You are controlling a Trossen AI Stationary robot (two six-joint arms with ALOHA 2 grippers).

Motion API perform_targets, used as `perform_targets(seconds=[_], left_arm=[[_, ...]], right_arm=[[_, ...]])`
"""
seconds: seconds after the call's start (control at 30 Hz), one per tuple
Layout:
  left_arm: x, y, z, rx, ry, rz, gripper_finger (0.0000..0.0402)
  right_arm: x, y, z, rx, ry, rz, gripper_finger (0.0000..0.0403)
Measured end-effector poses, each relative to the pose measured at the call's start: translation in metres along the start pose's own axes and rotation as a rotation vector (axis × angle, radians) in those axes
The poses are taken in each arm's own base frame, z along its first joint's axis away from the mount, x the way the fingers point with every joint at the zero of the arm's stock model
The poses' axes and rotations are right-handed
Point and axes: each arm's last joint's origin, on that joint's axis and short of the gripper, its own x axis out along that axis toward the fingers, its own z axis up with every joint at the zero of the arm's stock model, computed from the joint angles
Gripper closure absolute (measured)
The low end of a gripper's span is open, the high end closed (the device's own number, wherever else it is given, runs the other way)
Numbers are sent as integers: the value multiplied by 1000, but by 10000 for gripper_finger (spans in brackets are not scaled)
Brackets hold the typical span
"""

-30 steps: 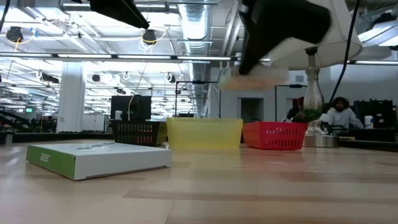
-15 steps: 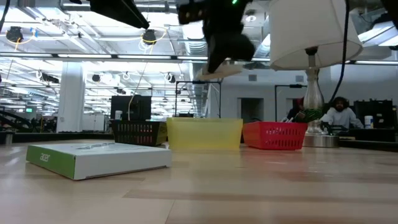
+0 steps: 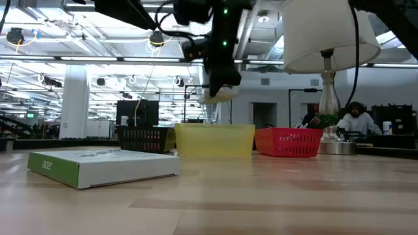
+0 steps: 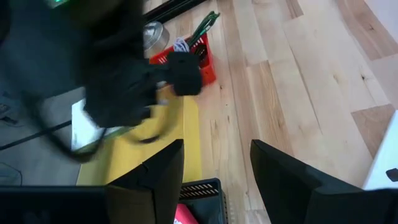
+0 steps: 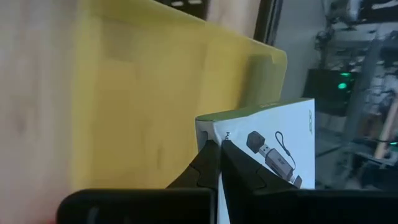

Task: Pick and place items into bin
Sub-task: Put the top white card reader box into the yellow bin, then put the white card reader box into the yellow bin

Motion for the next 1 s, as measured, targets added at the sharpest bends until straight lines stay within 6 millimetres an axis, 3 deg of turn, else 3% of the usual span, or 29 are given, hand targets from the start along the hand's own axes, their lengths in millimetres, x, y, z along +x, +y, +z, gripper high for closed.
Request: perform_targets(seconds=[0.17,0.33,0.47,0.8,1.0], left_arm=[[0,0,0,1,0,0,223],[0,0,0,1,0,0,223],[0,0,0,0,0,0,223],[0,0,0,1,0,0,223],[0,0,0,1,0,0,223]], right_arm=[[19,-23,-11,51,-8,54,403],[25,-29,-15,100,-24,111,387],[25,-29,-15,100,-32,131,335],[24,-24,-18,152,-3,178,158],[7,2,-17,104,65,279,142]])
